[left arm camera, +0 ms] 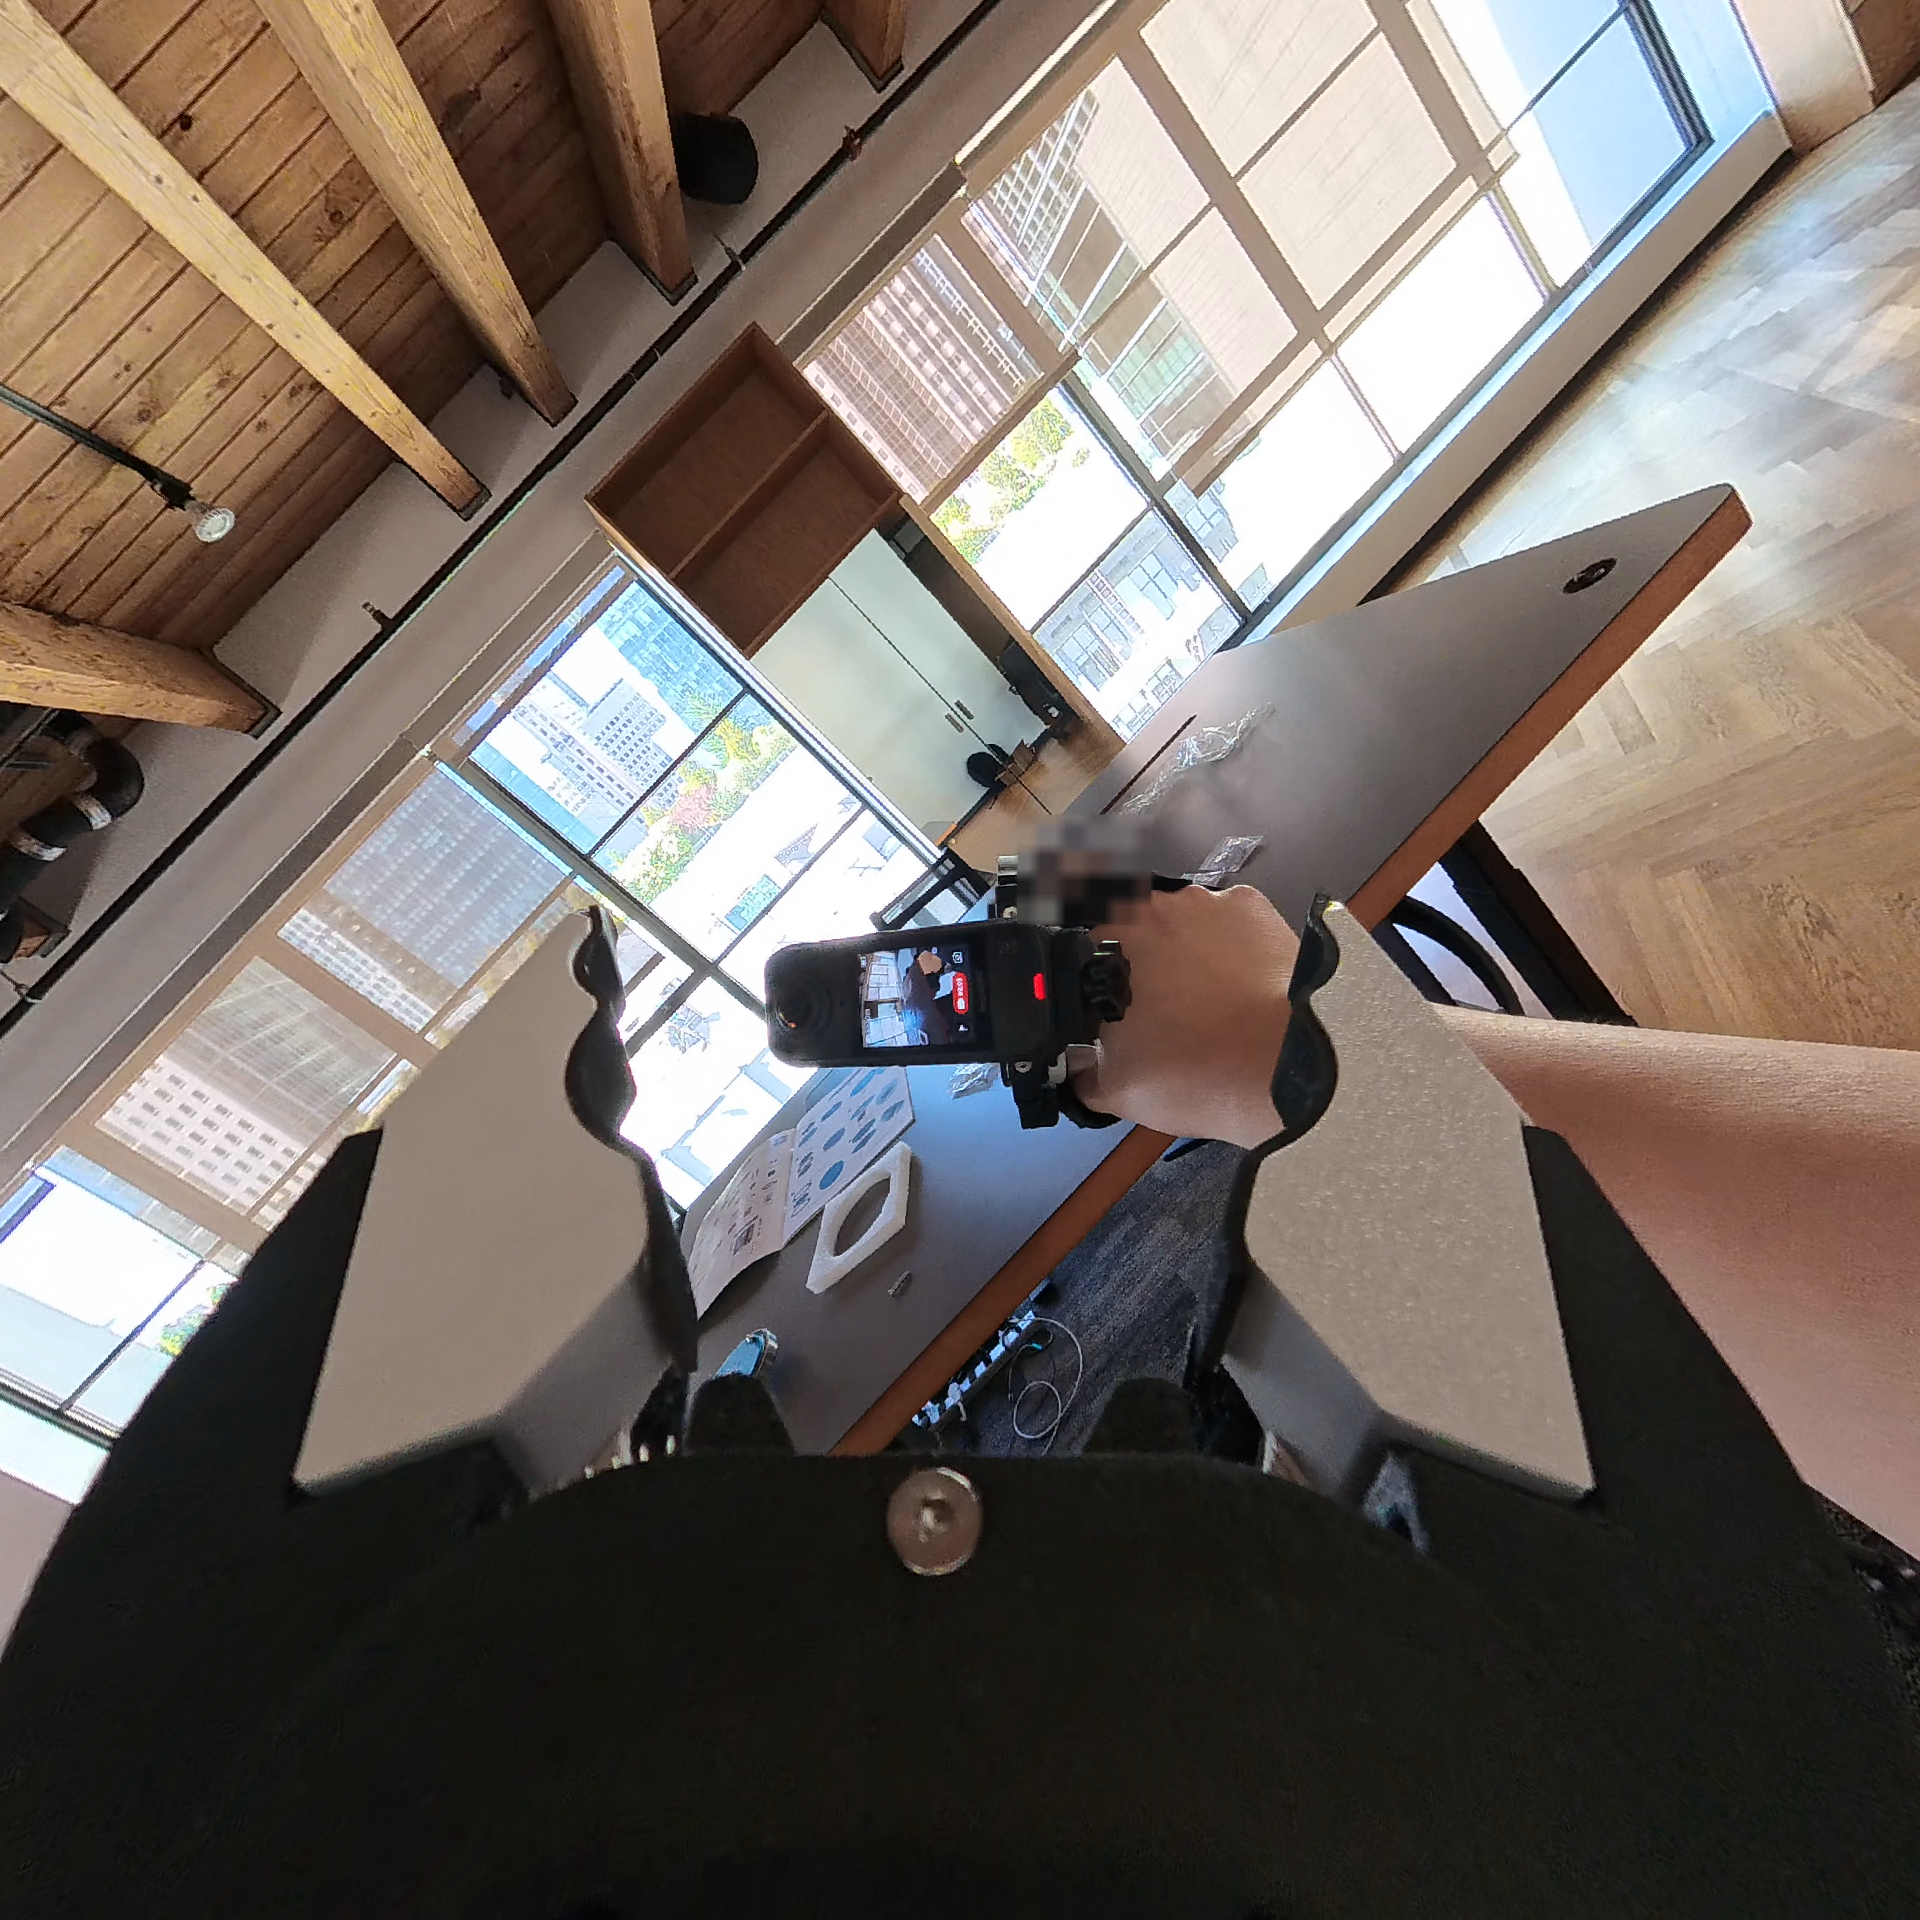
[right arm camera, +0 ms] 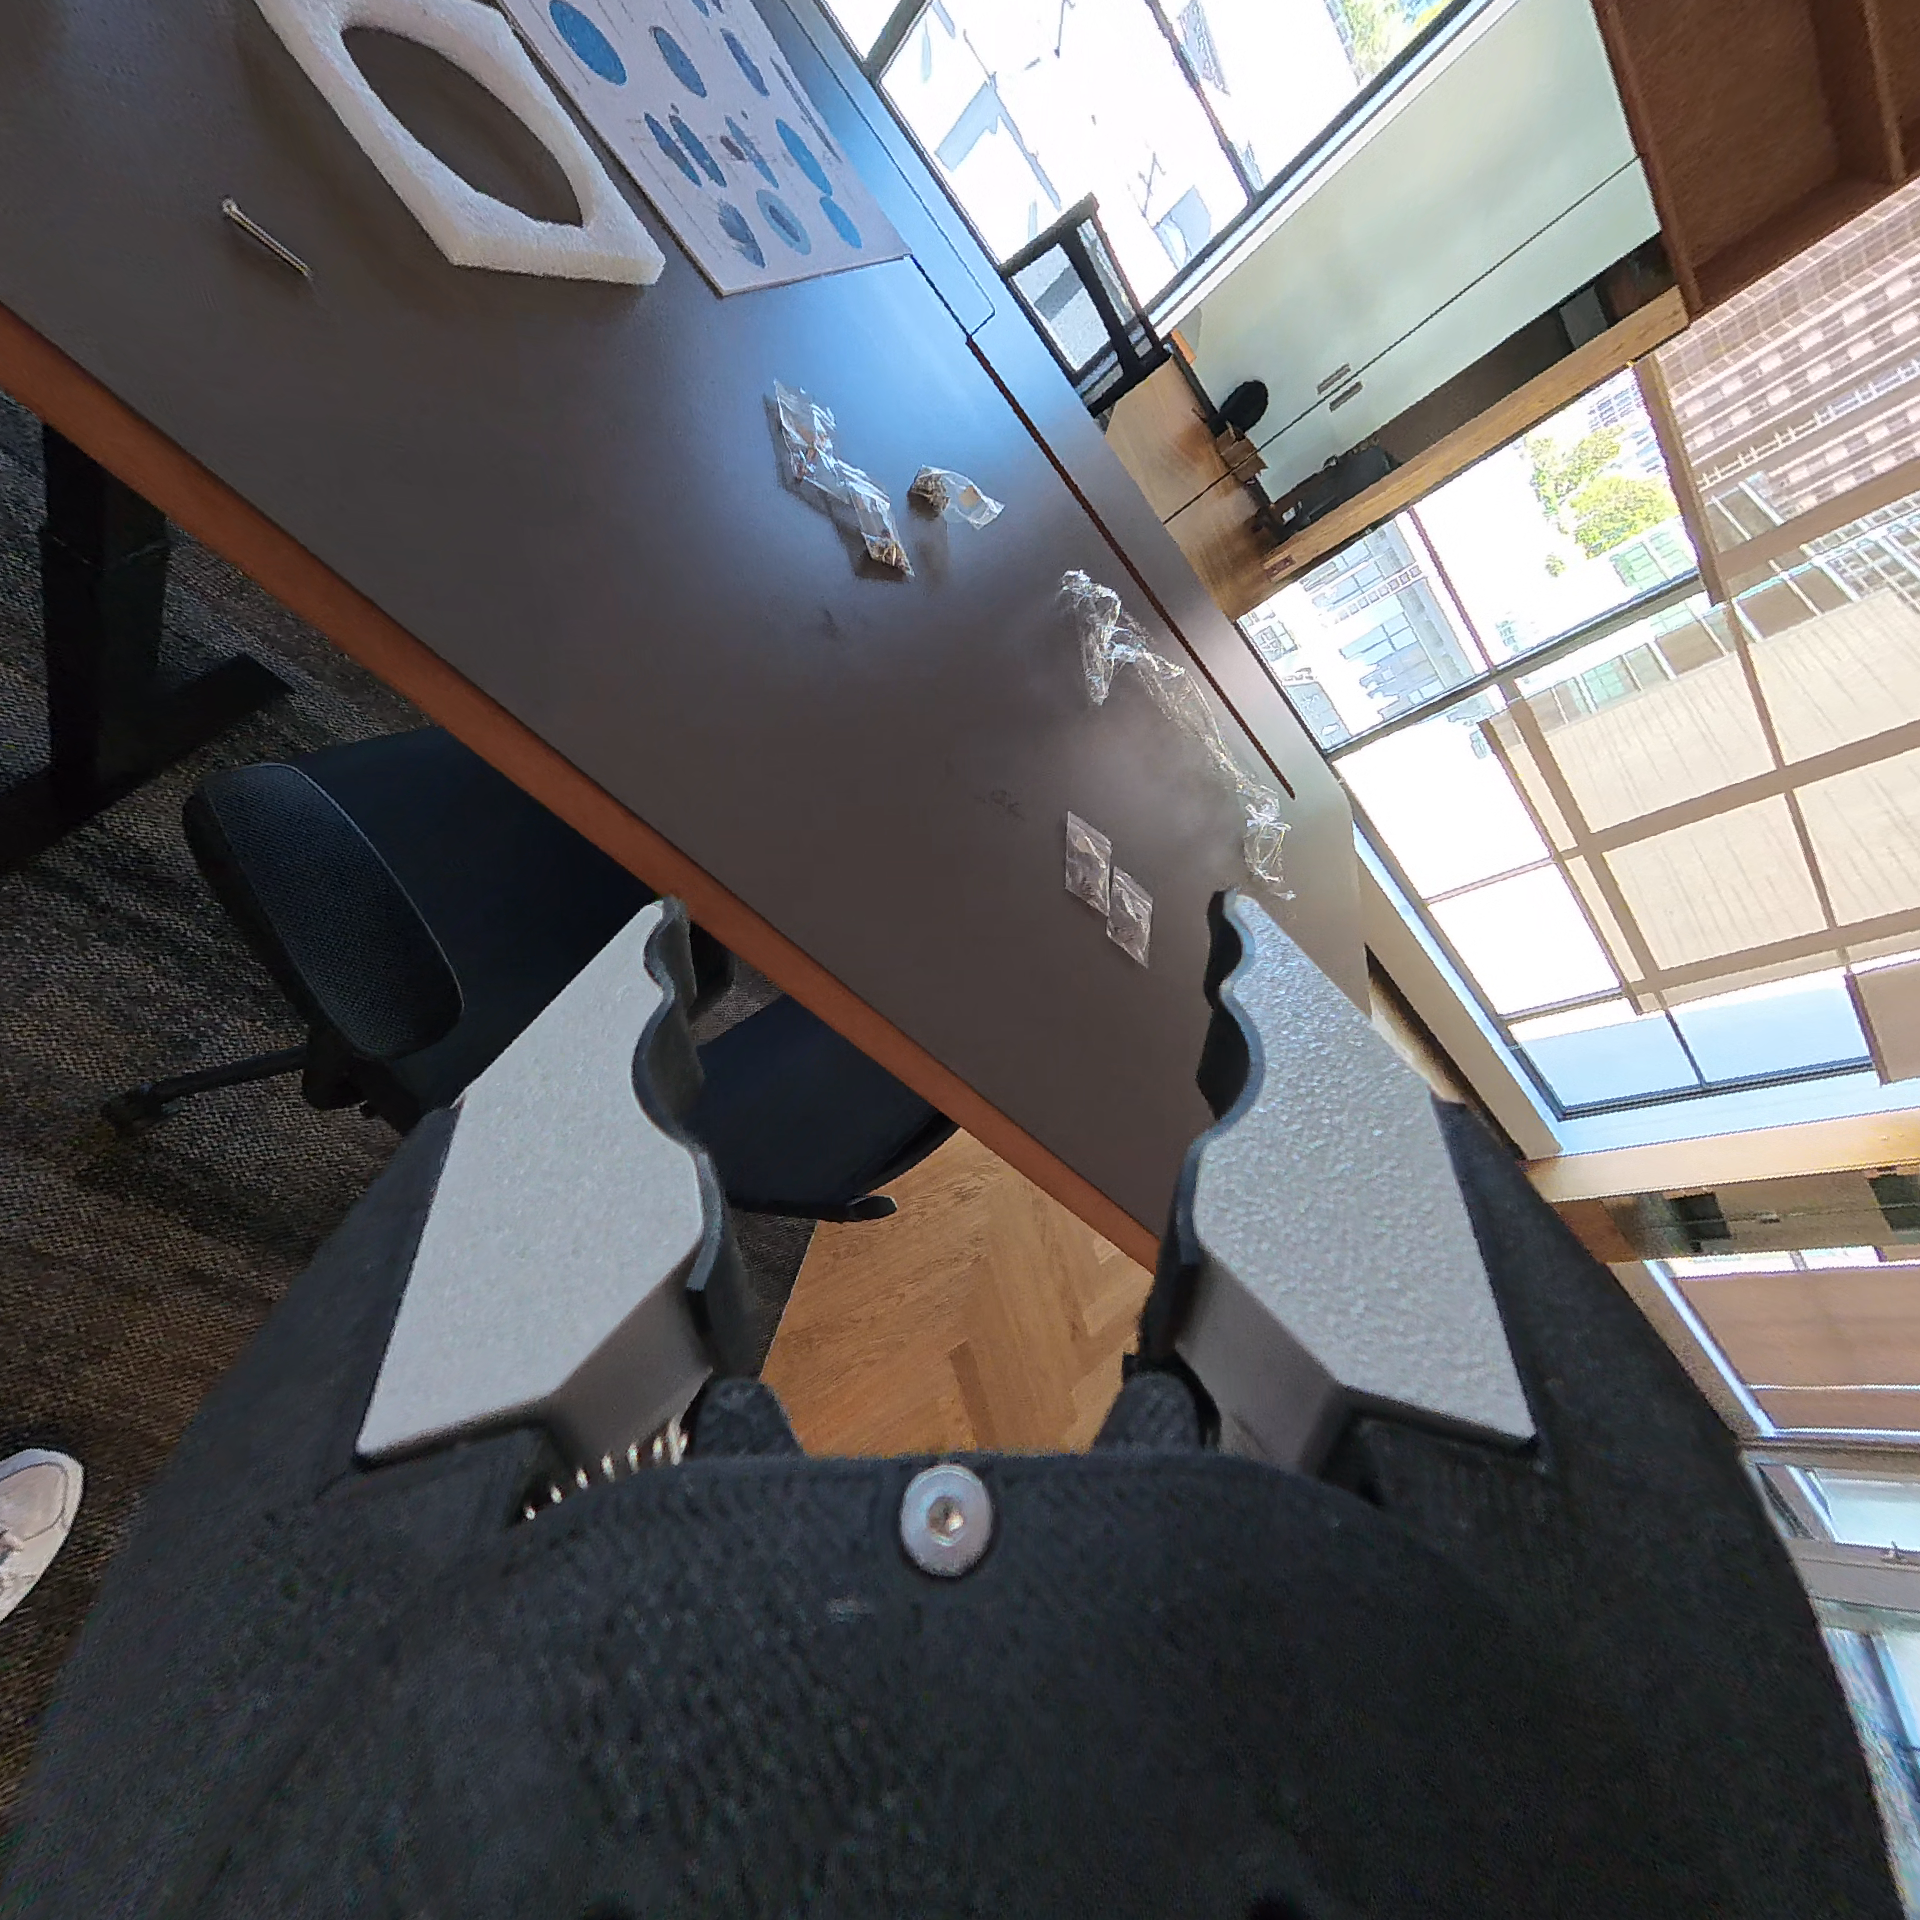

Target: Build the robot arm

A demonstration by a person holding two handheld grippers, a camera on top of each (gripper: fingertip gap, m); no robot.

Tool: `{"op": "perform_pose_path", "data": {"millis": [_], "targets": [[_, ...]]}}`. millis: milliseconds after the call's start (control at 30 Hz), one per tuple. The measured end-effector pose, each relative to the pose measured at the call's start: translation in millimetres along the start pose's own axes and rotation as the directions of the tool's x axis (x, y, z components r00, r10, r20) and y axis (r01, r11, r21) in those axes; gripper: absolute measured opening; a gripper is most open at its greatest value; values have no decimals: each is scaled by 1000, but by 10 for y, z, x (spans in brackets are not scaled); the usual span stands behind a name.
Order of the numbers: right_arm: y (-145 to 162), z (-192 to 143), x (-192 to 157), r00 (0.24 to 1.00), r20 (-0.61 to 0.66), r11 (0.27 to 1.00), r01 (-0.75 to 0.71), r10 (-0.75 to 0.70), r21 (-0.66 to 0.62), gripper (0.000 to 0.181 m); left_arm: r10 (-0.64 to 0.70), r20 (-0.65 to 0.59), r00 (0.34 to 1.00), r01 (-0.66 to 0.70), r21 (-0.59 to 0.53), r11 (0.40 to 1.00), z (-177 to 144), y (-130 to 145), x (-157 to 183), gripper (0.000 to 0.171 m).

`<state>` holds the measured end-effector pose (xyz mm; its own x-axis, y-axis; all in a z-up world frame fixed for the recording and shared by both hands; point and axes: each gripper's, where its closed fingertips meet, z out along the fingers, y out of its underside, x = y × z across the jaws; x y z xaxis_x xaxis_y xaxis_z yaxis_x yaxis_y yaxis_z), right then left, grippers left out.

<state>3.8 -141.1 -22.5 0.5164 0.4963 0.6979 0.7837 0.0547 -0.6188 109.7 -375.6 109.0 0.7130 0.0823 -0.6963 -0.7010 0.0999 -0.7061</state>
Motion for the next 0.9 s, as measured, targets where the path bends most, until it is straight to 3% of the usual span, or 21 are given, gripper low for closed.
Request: {"op": "perform_pose_path", "data": {"millis": [467, 900], "targets": [[89, 112, -69, 999, 25, 999, -22, 23, -39, 98, 8, -3, 1000, -8, -26, 1000, 44, 129, -26, 127], [-8, 228, -269, 996, 79, 999, -37, 40, -40, 97, -3, 7, 1000, 3, -66, 998, 107, 339, -124, 127]]}}
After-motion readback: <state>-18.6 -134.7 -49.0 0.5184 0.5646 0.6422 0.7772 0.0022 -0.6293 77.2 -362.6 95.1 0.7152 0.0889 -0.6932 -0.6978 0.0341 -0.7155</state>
